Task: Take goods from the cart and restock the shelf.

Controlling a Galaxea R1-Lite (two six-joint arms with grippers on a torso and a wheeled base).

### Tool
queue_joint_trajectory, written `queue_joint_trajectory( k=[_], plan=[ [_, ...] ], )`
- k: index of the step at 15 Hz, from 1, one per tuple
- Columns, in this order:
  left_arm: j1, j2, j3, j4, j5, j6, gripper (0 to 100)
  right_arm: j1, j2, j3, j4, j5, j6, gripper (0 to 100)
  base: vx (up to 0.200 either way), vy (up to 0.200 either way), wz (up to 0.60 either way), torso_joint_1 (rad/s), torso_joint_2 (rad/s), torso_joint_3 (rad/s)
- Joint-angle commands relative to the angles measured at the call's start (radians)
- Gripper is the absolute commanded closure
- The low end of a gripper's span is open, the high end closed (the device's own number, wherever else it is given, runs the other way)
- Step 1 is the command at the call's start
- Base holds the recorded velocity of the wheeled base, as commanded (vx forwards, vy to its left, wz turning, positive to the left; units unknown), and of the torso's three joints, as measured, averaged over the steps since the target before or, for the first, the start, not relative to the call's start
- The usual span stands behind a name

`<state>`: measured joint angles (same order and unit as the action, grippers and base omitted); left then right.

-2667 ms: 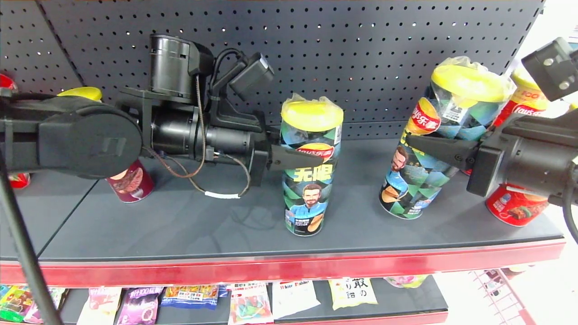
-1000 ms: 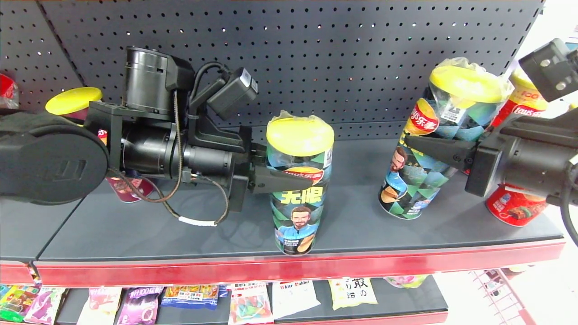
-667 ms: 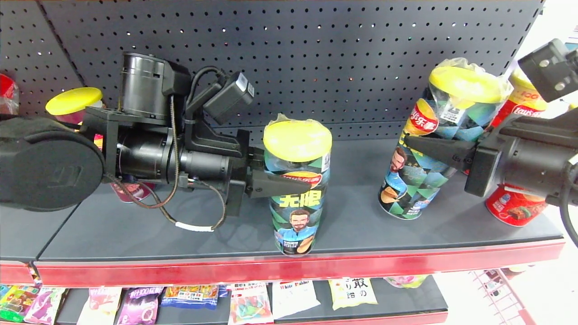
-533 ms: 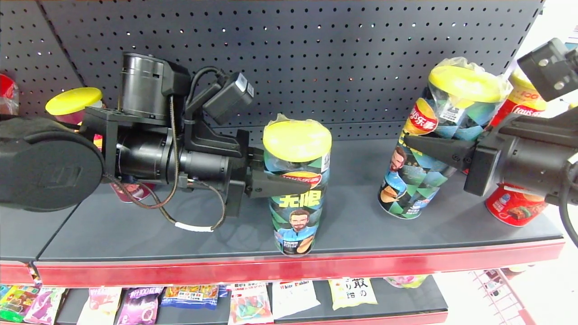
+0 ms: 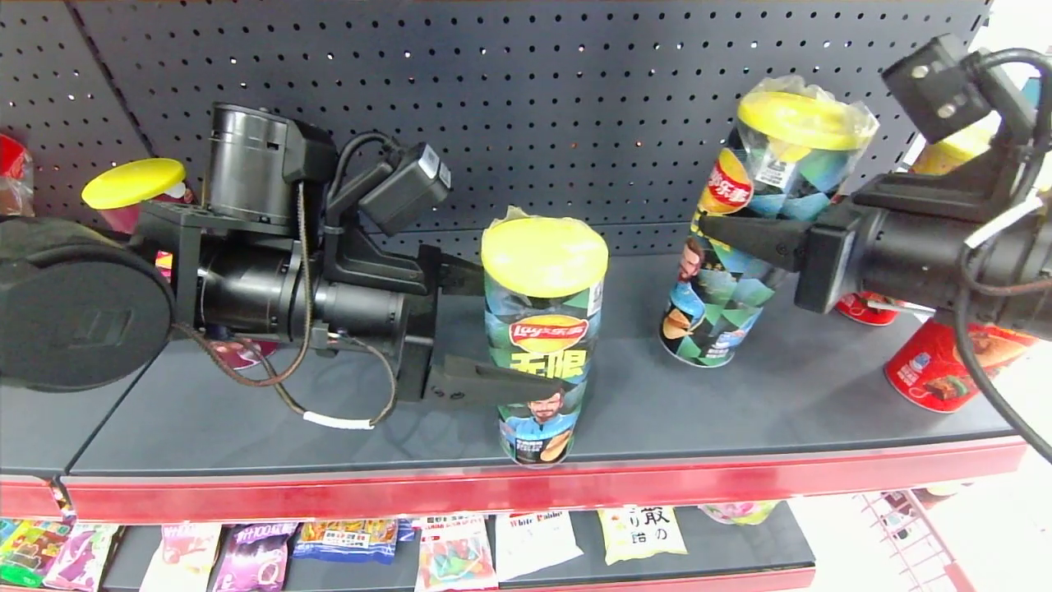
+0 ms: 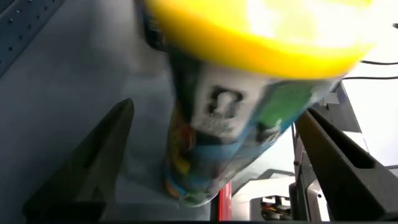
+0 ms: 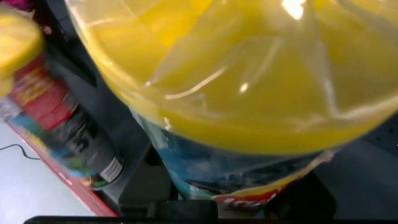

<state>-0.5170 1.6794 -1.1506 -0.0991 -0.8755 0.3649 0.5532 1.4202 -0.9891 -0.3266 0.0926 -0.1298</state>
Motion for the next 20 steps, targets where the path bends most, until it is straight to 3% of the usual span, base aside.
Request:
queue_joint_trajectory(
  k=[1, 7, 8, 10, 13, 20],
  plan=[
    [0.048, -0.073, 0.071, -0.002, 0.007, 0.000, 0, 0.013, 0.123, -0.086, 0.000, 0.012, -0.001, 100, 0.000, 0.000, 0.00, 0.000, 0.00, 0.000],
    [0.180, -0.273, 0.272, 0.001, 0.026, -0.004, 0, 0.044, 0.307, -0.220, -0.005, 0.041, 0.004, 100, 0.000, 0.000, 0.00, 0.000, 0.00, 0.000],
    [0.206, -0.314, 0.315, -0.001, 0.029, -0.023, 0, 0.048, 0.347, -0.247, -0.017, 0.047, 0.002, 100, 0.000, 0.000, 0.00, 0.000, 0.00, 0.000],
    [0.224, -0.340, 0.328, -0.001, 0.064, -0.057, 0, 0.054, 0.398, -0.273, -0.066, 0.046, 0.001, 100, 0.000, 0.000, 0.00, 0.000, 0.00, 0.000],
    [0.233, -0.351, 0.325, -0.001, 0.090, -0.081, 0, 0.057, 0.411, -0.295, -0.066, 0.047, 0.001, 100, 0.000, 0.000, 0.00, 0.000, 0.00, 0.000],
    [0.235, -0.349, 0.324, -0.001, 0.090, -0.087, 0, 0.076, 0.451, -0.348, -0.066, 0.047, 0.001, 100, 0.000, 0.000, 0.00, 0.000, 0.00, 0.000]
  ],
)
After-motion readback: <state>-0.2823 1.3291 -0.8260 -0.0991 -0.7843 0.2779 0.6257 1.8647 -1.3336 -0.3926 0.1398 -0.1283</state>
